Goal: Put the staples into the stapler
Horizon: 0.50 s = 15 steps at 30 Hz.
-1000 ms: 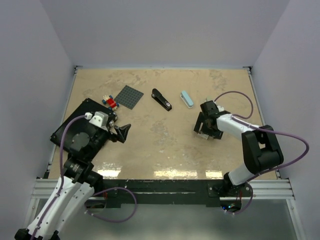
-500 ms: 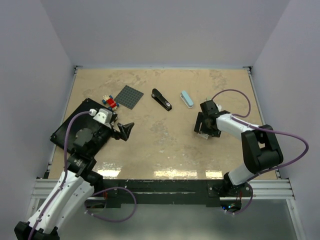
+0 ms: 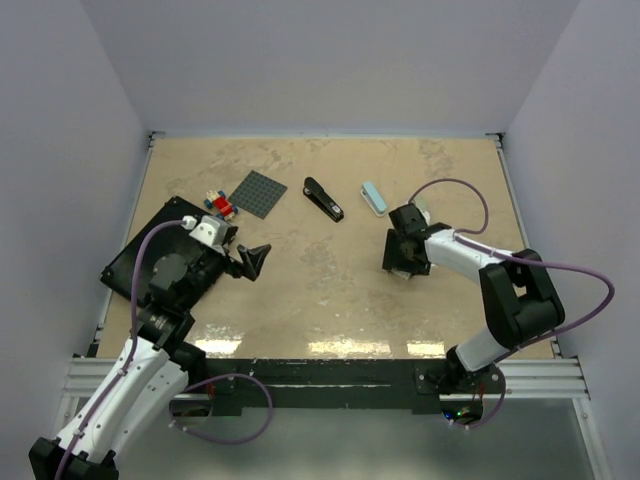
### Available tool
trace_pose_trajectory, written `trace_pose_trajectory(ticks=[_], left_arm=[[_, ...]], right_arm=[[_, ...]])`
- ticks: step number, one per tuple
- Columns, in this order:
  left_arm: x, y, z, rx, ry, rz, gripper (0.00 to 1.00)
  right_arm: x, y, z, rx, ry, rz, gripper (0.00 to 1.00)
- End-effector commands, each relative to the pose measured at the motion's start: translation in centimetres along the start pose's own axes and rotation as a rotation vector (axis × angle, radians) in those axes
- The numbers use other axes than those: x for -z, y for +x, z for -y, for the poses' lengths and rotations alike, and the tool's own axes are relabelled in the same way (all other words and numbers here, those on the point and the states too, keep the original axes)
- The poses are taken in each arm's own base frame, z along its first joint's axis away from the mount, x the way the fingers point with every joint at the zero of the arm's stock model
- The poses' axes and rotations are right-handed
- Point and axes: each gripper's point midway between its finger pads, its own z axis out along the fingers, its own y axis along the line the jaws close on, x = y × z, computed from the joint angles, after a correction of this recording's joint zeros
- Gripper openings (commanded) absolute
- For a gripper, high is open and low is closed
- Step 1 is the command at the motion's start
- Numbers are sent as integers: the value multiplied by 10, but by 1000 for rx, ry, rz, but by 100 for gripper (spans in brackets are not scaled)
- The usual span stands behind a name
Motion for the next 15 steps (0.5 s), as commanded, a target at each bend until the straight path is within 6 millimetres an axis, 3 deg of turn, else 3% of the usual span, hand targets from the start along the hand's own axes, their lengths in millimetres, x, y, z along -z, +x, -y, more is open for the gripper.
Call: trace_pose_trajectory(ticks=[1, 6, 15], left_arm=[[-2, -7, 6, -28, 37, 41, 100], [-2, -8, 8, -30, 48, 41, 100], [-1, -10, 10, -32, 59, 50, 100]], right_arm=[[7, -3, -17, 50, -23, 8, 68], [8, 4, -30, 114, -22, 6, 63], [19, 20, -89, 289, -120, 21, 62]])
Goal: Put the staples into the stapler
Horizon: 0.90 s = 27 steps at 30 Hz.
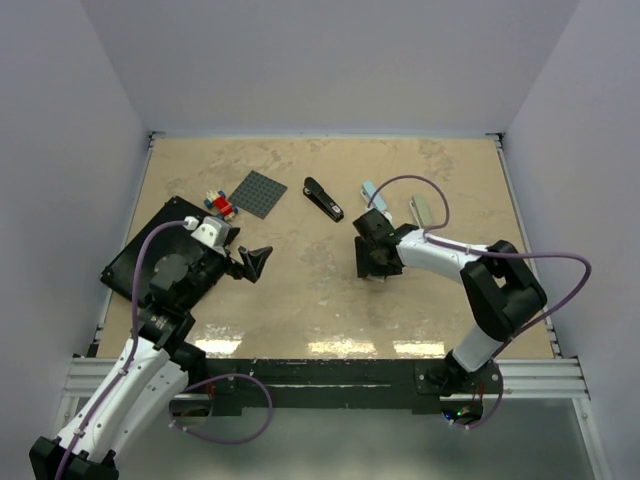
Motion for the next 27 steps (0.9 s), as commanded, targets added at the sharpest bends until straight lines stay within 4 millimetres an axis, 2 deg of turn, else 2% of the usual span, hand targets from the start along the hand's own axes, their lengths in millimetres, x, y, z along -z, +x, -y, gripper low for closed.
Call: trace_pose_trajectory(ticks=[1, 6, 7, 8, 9, 10, 11, 14, 15, 16, 18, 21, 27], left_arm=[[-1, -14, 6, -32, 34, 59, 100], [1, -17, 7, -33, 36, 72, 100], [1, -17, 7, -35, 34, 72, 100], [2, -17, 6, -35, 33, 74, 100], [2, -19, 6, -34, 30, 77, 100], [2, -20, 6, -36, 30, 80, 100], [3, -20, 6, -37, 29, 82, 100], [3, -20, 7, -37, 31, 83, 100], [3, -21, 6, -37, 28, 87, 100], [4, -22, 6, -39, 25, 90, 100], [4, -23, 6, -38, 24, 92, 100], [6, -25, 6, -44, 25, 99, 100], [8, -28, 6, -52, 22, 110, 100]], right_arm=[[9, -6, -41, 97, -70, 33, 62], [12, 7, -87, 209, -142, 23, 63], [17, 10, -103, 251, -169, 26, 64], [12, 15, -109, 274, -167, 11, 64], [15, 23, -121, 318, -185, 10, 64], [18, 22, -132, 333, -205, 20, 64], [14, 28, -139, 357, -206, 6, 65], [20, 38, -166, 424, -246, 8, 65], [17, 49, -175, 461, -252, -6, 65], [21, 49, -184, 483, -270, -1, 65], [19, 64, -197, 535, -289, -25, 66], [23, 73, -212, 585, -311, -25, 68], [30, 73, -223, 620, -335, -14, 78]])
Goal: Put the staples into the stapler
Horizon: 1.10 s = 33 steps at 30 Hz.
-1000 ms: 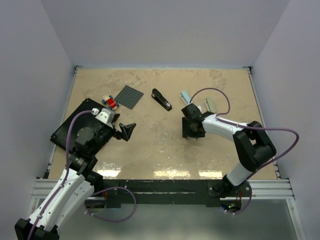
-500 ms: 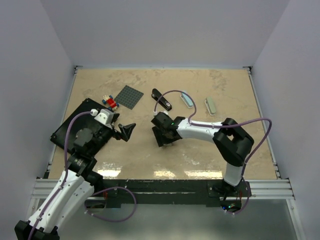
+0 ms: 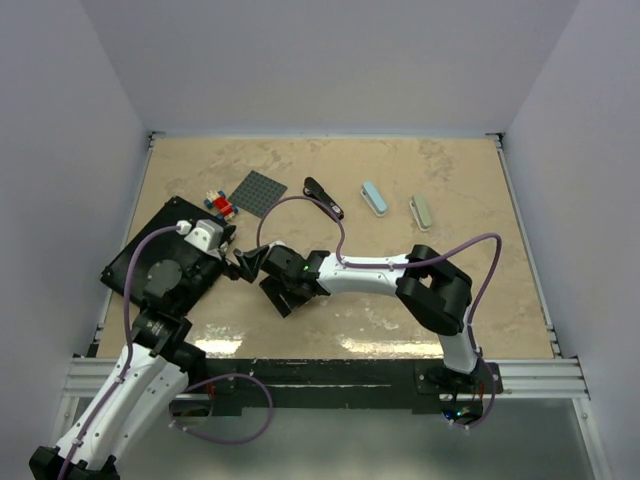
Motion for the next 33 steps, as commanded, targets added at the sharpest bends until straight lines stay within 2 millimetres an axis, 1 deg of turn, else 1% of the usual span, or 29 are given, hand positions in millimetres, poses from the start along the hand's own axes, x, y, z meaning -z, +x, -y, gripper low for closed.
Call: trace_pose_trajectory(ticks=[1, 3, 4, 5, 7, 8, 10, 11, 12, 13, 14, 15, 16, 17, 18, 19, 20, 21, 22, 23, 25, 26, 27, 28, 29, 30, 32, 33], left_arm=[[1, -15, 4, -35, 21, 56, 100], [2, -16, 1, -42, 2, 55, 100], [2, -16, 0, -43, -1, 55, 100], [3, -17, -1, -44, -9, 53, 100], [4, -18, -2, -47, -18, 48, 100], [4, -19, -3, -46, -26, 42, 100], [4, -22, -4, -45, -34, 39, 100], [4, -20, -6, -43, -43, 26, 100], [4, -19, -7, -38, -48, 17, 100], [2, -17, -9, -28, -59, 2, 100], [3, -12, -12, -12, -79, -29, 100], [2, -10, -12, 15, -88, -42, 100], [1, -8, -13, 34, -96, -57, 100], [1, -1, -16, 56, -117, -84, 100], [0, 4, -16, 107, -132, -101, 99], [-1, 11, -18, 140, -146, -128, 98], [-1, 19, -17, 172, -153, -159, 97], [-2, 25, -15, 226, -159, -178, 97], [-4, 35, -15, 263, -166, -215, 96], [-4, 44, -12, 299, -164, -247, 96], [-7, 61, -8, 378, -167, -300, 96], [-8, 66, -5, 428, -168, -318, 95], [-9, 77, -5, 453, -176, -352, 95], [-9, 86, -3, 474, -176, -375, 95], [-9, 91, 1, 515, -170, -396, 95], [-10, 101, 2, 541, -175, -430, 94], [-9, 117, 8, 601, -180, -479, 93], [-8, 129, 8, 628, -197, -521, 93]], right_arm=[[3, 2, -8, 30, -36, -25, 80], [10, -5, -8, 39, -41, -4, 85], [13, -7, -10, 40, -48, 1, 86], [22, -15, -10, 34, -52, 29, 88], [31, -24, -8, 26, -46, 61, 89], [40, -31, -6, 18, -46, 88, 90], [50, -38, -1, -12, -53, 115, 90], [63, -45, 1, -28, -70, 148, 90], [65, -45, 11, -60, -65, 151, 90], [69, -49, 15, -80, -74, 173, 90], [83, -58, 24, -115, -95, 209, 90], [83, -49, 30, -140, -104, 198, 89], [87, -55, 36, -165, -124, 230, 89], [91, -56, 40, -189, -144, 247, 88], [96, -51, 53, -236, -156, 260, 87], [100, -57, 56, -259, -176, 301, 86], [100, -58, 65, -285, -176, 319, 83], [101, -50, 66, -312, -198, 319, 82], [101, -54, 66, -328, -219, 350, 82], [100, -54, 69, -345, -230, 361, 81], [94, -49, 65, -382, -281, 371, 79], [92, -48, 67, -418, -298, 373, 78], [86, -43, 68, -438, -315, 380, 77], [84, -38, 66, -453, -338, 367, 76], [79, -33, 70, -484, -344, 367, 75], [80, -37, 71, -494, -363, 394, 74], [80, -34, 73, -529, -393, 400, 73], [77, -30, 73, -536, -406, 411, 72]])
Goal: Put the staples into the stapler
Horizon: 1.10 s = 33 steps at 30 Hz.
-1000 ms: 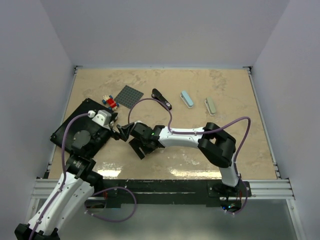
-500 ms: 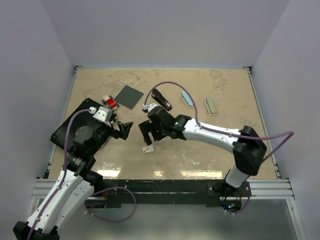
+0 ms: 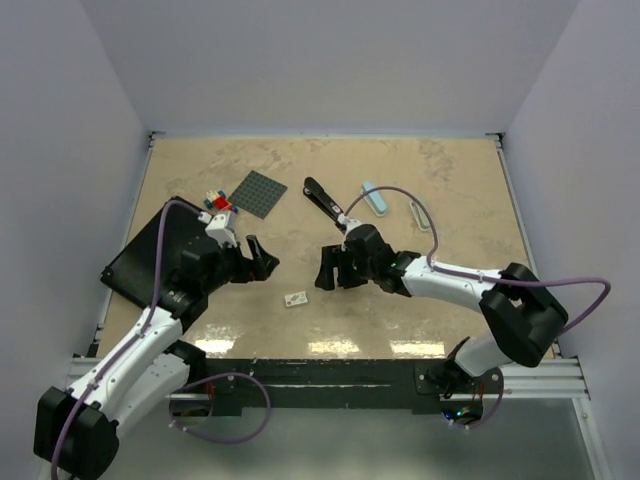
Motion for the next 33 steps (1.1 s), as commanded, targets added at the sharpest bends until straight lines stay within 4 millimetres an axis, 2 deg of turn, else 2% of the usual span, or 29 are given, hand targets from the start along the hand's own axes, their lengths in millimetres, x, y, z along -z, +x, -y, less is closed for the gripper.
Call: trace_pose_trajectory(ticks=[1, 7, 13, 25, 33], left_arm=[[-12, 40, 1, 175, 1, -139, 93], [-23, 80, 2, 278, -9, -242, 89], [-27, 102, 13, 336, 17, -271, 81], [-33, 121, 21, 361, 20, -317, 57], [-34, 130, 19, 377, 8, -341, 51]], right_arm=[[4, -25, -22, -89, -170, 118, 71], [-1, -12, -18, -126, -215, 98, 69], [-6, -2, -18, -136, -247, 68, 65], [-18, 14, -15, -156, -272, 17, 59], [-24, 24, -12, -165, -276, -16, 57]])
